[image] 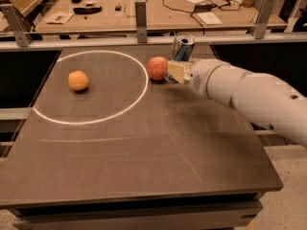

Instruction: Place redbull can upright

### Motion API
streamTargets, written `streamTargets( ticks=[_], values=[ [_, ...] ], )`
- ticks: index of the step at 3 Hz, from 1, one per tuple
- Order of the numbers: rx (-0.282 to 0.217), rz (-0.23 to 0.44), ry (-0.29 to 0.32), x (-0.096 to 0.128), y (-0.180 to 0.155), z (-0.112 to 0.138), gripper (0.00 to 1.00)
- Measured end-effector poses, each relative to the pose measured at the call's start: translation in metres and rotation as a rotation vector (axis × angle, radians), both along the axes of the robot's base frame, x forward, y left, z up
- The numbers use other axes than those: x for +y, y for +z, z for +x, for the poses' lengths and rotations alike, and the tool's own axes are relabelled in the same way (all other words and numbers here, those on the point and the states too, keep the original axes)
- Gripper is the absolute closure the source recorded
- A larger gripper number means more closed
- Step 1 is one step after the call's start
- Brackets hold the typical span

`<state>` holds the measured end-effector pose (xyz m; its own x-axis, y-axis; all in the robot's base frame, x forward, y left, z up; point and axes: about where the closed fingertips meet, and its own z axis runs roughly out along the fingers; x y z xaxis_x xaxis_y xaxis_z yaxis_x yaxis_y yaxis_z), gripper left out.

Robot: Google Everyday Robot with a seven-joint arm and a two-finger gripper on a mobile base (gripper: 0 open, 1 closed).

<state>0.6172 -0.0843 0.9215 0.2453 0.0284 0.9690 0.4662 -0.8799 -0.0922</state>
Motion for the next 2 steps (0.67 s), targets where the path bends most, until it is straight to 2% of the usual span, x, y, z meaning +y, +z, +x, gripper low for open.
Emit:
streamTargets(
  ticks=[1, 2],
  values=[
    [-0.037, -0.017, 0.058, -0.044, 0.002, 0.002, 1.00],
    [-0.098, -0.083, 0.177, -0.054, 0.017, -0.027, 1.00]
  ],
)
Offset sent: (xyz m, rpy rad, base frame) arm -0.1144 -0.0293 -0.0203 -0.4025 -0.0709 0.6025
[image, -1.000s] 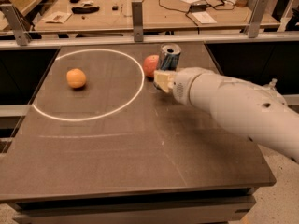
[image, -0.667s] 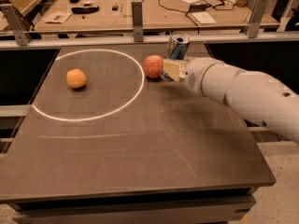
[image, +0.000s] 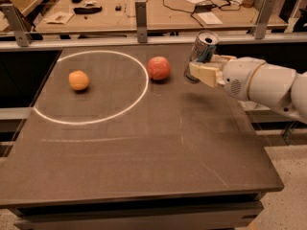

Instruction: Place redbull can upright

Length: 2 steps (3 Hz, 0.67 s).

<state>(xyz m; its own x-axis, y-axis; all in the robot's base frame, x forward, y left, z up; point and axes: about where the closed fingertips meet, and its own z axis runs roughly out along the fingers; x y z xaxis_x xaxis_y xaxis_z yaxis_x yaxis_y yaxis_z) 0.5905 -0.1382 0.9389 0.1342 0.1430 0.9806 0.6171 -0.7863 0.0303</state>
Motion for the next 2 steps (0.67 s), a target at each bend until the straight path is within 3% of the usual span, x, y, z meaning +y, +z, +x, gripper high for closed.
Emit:
streamTargets(
  ticks=[1, 2],
  values=[
    [-0.035, -0.130, 0.137, 0.009, 0.002, -0.023, 1.00],
    [0.006, -0.236, 0.280, 0.023, -0.012, -0.047, 1.00]
  ],
)
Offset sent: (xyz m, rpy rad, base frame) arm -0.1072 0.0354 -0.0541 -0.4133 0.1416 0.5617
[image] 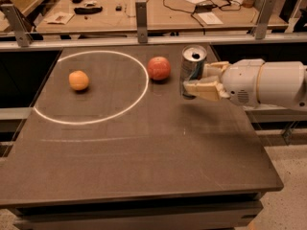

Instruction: Place redbull can upright

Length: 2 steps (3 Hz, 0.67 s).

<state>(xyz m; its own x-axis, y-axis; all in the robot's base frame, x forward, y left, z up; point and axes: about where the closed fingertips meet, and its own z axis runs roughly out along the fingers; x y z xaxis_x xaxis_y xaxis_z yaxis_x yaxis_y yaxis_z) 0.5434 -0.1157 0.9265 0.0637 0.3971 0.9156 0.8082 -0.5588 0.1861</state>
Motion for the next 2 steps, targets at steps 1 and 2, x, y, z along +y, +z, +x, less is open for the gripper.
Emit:
streamTargets(
  ticks=[1, 2],
  values=[
    [0.090, -0.062, 0.118, 0.014, -0.023, -0.027, 1.00],
    [0.149, -0.093, 0.180, 0.023, -0.040, -0.045, 1.00]
  ],
)
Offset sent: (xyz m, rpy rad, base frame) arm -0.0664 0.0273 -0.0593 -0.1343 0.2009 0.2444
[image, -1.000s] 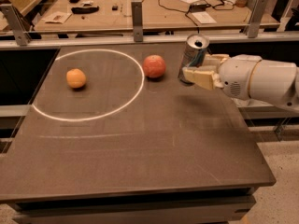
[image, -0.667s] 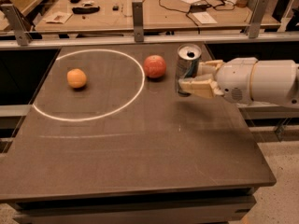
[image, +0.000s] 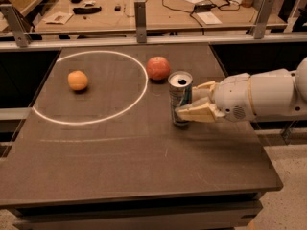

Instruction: Place redbull can upright

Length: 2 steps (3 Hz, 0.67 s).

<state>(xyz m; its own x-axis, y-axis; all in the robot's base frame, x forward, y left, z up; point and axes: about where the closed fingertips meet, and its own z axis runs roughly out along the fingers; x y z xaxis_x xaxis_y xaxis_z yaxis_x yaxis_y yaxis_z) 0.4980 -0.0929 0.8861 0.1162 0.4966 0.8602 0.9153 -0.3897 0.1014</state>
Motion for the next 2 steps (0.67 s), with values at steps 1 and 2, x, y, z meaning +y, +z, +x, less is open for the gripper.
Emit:
streamTargets(
  ticks=[1, 2],
  values=[
    [0.024, -0.005, 0.010, 0.0030, -0.0093, -0.0086, 0.84],
    [0.052, 0.007, 0.009, 0.0049, -0.0162, -0.0150, 0.59]
  ],
)
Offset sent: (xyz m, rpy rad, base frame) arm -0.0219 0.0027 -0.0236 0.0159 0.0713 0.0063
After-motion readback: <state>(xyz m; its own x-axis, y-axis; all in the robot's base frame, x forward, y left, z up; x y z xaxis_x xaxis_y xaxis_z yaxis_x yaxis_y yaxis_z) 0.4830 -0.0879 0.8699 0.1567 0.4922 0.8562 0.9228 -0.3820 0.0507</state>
